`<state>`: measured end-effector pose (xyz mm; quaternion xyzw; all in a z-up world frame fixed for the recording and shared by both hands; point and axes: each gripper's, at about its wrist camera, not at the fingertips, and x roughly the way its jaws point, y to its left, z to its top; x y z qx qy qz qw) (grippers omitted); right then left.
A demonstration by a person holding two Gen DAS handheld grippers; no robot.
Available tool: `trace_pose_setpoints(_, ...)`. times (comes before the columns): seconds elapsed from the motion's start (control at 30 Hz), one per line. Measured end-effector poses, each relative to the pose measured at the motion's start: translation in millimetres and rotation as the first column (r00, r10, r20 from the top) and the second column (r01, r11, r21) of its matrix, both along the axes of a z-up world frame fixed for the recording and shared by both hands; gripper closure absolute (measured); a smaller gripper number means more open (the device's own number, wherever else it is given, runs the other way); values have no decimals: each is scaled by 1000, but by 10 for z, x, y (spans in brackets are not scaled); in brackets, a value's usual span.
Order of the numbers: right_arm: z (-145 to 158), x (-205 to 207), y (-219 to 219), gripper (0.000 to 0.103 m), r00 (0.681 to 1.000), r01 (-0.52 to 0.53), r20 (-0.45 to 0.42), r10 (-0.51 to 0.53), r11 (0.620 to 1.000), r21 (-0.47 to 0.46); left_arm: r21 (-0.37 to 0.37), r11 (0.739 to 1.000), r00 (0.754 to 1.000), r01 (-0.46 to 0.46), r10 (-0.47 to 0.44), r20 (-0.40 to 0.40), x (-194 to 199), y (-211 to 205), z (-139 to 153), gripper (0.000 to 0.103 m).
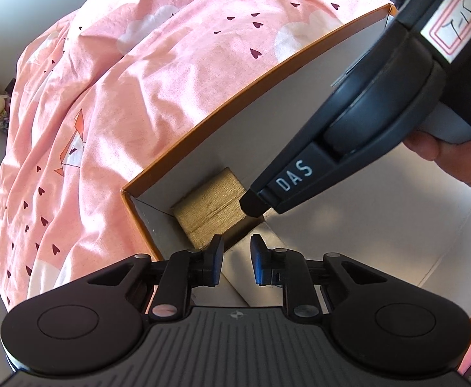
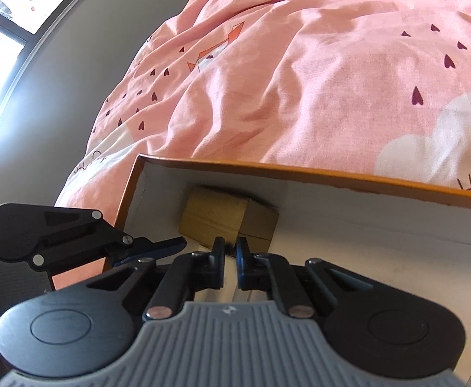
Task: Organize objects
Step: 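Push the gold box into the box corner and open the right gripper, then move both grippers back to the items beside the shoebox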
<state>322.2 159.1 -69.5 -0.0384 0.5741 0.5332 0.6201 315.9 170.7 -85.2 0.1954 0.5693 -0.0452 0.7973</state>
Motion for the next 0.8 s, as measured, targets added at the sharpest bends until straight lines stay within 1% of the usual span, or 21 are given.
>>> trace_pose_setpoints(0.13, 38, -52, -5, 97, 999, -13, 34, 13, 1000, 0, -8, 1000, 1000, -4, 4, 11, 3, -32, 49, 78)
trace_pose_setpoints(0.23, 116, -81, -81, 97, 998, -17, 59, 17, 1000, -1, -25, 1000, 1000, 0, 0, 30, -341, -204, 236, 78)
trace_pose_setpoints(0.3, 203, -114, -167, 97, 996, -21, 90, 21, 1000, 0, -38, 999, 999, 2, 0, 49, -433, -258, 334, 78)
trace_pose_setpoints(0.43, 419, -222, -439, 96, 986, -27, 165, 23, 999, 18, -72, 997, 996, -2, 9, 90, -553, -336, 470, 78)
trace_pose_setpoints(0.5, 534, -309, -605, 95, 979, -29, 204, 22, 999, 32, -91, 996, 993, 1, 10, 119, -686, -377, 578, 78)
trace_pose_setpoints(0.53, 584, -356, -688, 95, 975, -33, 221, 23, 999, 41, -102, 995, 991, 2, 12, 135, -831, -393, 682, 78)
trace_pose_setpoints(0.63, 713, -522, -945, 92, 964, -46, 265, 28, 997, 59, -121, 993, 984, -7, 28, 173, -1001, -541, 800, 77)
trace_pose_setpoints(0.67, 748, -582, -1030, 92, 959, -52, 282, 31, 997, 65, -125, 992, 982, -9, 32, 185, -1010, -517, 819, 77)
trace_pose_setpoints(0.7, 782, -641, -1112, 92, 954, -57, 299, 33, 996, 72, -128, 992, 979, -14, 39, 198, -1140, -593, 917, 74)
trace_pose_setpoints(0.8, 841, -837, -1353, 92, 931, -59, 365, 31, 996, 65, -148, 988, 969, -38, 73, 238, -1437, -726, 1076, 65)
